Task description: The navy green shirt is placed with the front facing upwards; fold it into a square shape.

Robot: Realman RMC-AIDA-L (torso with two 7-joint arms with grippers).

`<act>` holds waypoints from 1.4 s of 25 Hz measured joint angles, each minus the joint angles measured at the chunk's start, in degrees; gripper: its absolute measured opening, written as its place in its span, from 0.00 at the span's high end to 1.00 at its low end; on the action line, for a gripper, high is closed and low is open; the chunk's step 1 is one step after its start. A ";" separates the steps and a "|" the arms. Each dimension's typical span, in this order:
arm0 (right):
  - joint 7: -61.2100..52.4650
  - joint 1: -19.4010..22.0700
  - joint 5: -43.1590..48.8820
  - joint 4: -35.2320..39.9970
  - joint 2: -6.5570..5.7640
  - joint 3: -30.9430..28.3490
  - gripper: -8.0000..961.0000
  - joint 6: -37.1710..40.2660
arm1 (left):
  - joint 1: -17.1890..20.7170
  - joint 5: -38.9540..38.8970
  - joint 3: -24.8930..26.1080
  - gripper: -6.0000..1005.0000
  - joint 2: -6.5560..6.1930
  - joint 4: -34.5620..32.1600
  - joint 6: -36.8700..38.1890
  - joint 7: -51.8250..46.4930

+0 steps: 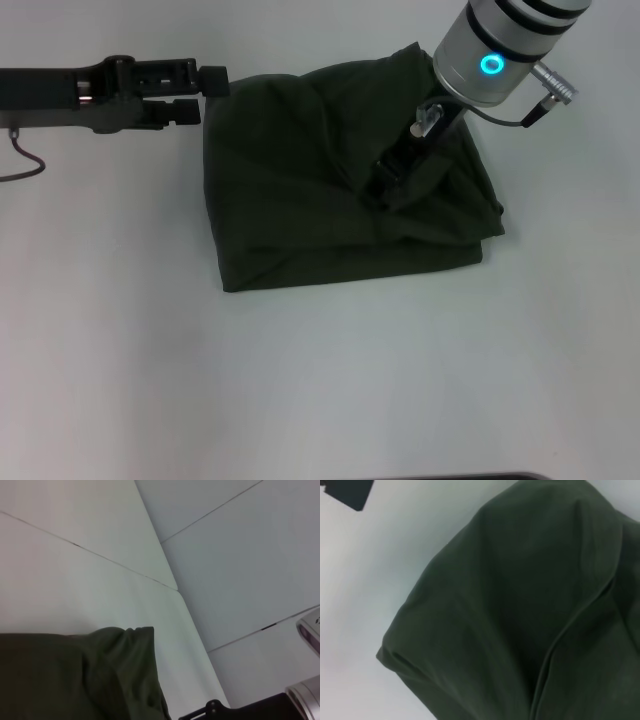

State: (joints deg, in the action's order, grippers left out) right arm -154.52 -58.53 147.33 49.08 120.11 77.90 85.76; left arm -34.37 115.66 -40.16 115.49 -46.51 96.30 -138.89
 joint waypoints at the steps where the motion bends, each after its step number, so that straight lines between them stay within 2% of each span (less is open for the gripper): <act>1: -0.26 0.00 0.03 -0.21 0.00 0.04 0.43 -0.02 | 0.00 0.00 0.07 0.13 0.02 0.01 -0.10 0.00; 5: -0.48 -0.04 -0.07 -1.82 0.01 0.23 0.44 -0.12 | 0.08 0.01 0.33 0.13 -0.01 0.03 -0.21 0.00; 10: -0.68 -0.10 -0.23 -2.76 0.09 1.07 0.66 -0.26 | 0.21 -0.09 0.43 0.13 0.02 0.08 -0.30 0.05; 13: -1.15 -0.09 -0.11 -2.58 0.00 1.19 0.88 -0.33 | 0.16 -0.11 0.43 0.13 0.11 0.10 -0.32 0.09; 20: -1.58 0.03 0.13 -1.79 -0.46 0.93 0.93 0.17 | 0.21 -0.34 0.40 0.13 0.16 0.11 -0.34 0.17; 24: -2.08 0.71 2.27 2.18 -0.69 -1.13 0.96 1.82 | 0.40 -0.41 0.41 0.13 0.09 0.10 -0.26 0.18; 29: -3.51 0.94 9.29 7.95 -0.69 -5.45 0.96 3.92 | 0.44 -0.48 0.55 0.13 0.02 0.06 -0.26 0.20; 35: -6.10 0.79 18.79 9.32 -0.66 -7.40 0.96 1.50 | 0.44 -0.53 0.73 0.13 -0.01 0.10 -0.38 0.26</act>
State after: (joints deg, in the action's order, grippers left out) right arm -160.62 -57.74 166.12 58.40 119.44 70.50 87.26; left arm -33.92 115.13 -39.43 115.48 -46.41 95.92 -138.63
